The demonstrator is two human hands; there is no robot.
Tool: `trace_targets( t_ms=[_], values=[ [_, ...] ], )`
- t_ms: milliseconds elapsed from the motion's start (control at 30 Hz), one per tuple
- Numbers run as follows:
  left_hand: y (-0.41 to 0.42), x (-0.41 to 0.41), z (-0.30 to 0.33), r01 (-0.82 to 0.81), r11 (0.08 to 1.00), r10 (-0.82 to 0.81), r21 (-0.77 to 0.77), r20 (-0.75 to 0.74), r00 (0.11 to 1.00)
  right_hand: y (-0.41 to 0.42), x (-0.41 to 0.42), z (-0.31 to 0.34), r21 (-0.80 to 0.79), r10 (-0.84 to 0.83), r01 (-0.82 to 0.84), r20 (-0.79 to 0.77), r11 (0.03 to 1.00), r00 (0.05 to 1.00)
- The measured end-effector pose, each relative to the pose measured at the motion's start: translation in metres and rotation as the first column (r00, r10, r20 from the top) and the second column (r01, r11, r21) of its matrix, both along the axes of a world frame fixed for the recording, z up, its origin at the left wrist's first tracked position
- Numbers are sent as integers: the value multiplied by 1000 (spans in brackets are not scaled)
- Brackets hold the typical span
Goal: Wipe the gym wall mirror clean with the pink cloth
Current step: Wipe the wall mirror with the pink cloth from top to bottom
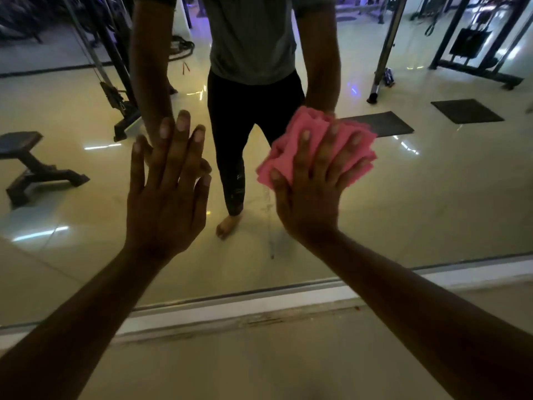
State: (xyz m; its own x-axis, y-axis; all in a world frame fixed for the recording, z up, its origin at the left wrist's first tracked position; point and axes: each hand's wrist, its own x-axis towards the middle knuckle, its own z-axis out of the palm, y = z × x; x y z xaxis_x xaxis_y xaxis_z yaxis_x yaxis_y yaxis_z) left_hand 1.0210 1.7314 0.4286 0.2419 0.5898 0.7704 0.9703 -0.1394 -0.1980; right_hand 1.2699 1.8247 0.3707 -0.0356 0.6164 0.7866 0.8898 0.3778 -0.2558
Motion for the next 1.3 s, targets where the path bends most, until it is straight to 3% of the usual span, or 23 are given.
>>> trace_targets(
  t_ms=[100,167,200,267,333,367,467,533,567,633,700,733,767,867,933,967,1033,1133,1200,1300],
  values=[
    [1,-19,-5,46,999,-46,5,-35,998,-18,-32,-44,41,261,-283,275,958,925],
    [3,-27,-9,84,996,-83,3,-65,994,-20,7,-75,47,166,-199,386,979,907],
    [2,-30,-10,93,996,-92,12,-69,993,-21,22,-78,37,102,-123,350,992,931],
    [2,-31,-12,103,994,-101,28,-46,994,-18,21,-50,-22,-53,55,67,998,996],
    [6,-25,-17,90,995,-89,43,-31,996,-7,-17,-13,-49,-159,152,-225,987,961],
    [8,-20,-19,75,995,-74,61,-24,997,-7,-37,-4,-10,-132,134,-242,991,961],
    [12,-13,-25,29,995,-29,97,-5,1000,-25,-44,-51,44,137,-146,159,988,978],
    [12,-13,-26,18,995,-17,101,-13,1000,-30,4,-92,1,97,-103,336,995,937],
    [12,-12,-27,17,995,-16,97,-8,1000,-29,20,-98,-37,36,-26,284,999,958],
    [11,-12,-28,11,996,-12,84,8,1000,-27,16,-80,-133,-93,86,-49,987,994],
    [12,-11,-31,11,997,-12,77,9,1000,-21,-22,-49,-155,-132,78,-379,985,916],
    [13,-10,-32,11,997,-11,77,7,1000,-20,-43,-37,-138,-115,62,-428,989,897],
    [15,-9,-32,5,997,-5,76,8,1000,-23,-59,-34,-104,-71,33,-387,994,919],
    [15,-10,-33,-3,997,3,75,12,1000,-29,-51,-74,-25,86,-86,-21,996,996],
    [13,-10,-31,4,997,-4,79,8,1000,-25,-13,-98,-3,50,-50,216,999,975],
    [12,-10,-31,3,997,-4,75,11,1000,-24,-2,-103,-1,39,-40,262,999,964],
    [10,-11,-31,12,998,-13,68,16,1000,-27,-1,-88,-31,27,-23,168,999,985],
    [14,-10,-35,-7,997,7,75,5,1000,-17,-28,-61,-55,-84,74,-215,996,973],
    [14,-9,-36,-10,997,9,72,20,1000,-21,-25,-67,-26,-17,14,-131,1000,991],
    [14,-7,-37,-25,996,22,80,41,999,-22,20,-92,1,33,-35,297,999,954]
  ],
)
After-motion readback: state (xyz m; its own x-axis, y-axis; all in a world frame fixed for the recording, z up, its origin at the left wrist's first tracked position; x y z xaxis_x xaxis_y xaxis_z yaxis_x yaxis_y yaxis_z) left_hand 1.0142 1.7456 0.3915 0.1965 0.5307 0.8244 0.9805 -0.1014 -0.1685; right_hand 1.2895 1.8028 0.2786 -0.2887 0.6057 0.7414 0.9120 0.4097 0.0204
